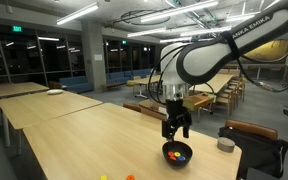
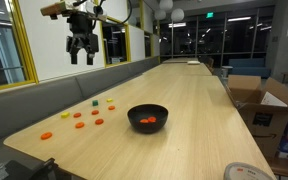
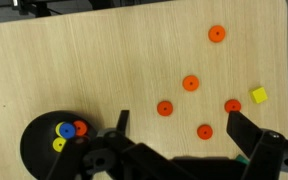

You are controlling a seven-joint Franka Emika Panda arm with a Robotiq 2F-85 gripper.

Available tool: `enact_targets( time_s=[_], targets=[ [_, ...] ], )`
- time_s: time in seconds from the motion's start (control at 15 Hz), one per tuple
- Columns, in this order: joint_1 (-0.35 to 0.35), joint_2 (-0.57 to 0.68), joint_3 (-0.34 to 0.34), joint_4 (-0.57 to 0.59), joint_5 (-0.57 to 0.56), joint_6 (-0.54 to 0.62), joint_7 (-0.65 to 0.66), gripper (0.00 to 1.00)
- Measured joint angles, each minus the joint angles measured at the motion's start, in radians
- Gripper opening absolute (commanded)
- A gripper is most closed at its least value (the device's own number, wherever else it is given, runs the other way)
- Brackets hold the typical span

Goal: Pick up some of the orange objects from the table and put them in the bowl

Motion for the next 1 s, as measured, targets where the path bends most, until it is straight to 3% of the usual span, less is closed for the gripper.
enact_targets(
  time_s=[0.53,1.0],
  targets=[
    [0.022,0.178,0.012,-0.210,-0.006,0.506,0.092,1.00],
    [0.083,0.374,-0.015,-0.181,-0.126,0.633,0.270,1.00]
  ],
)
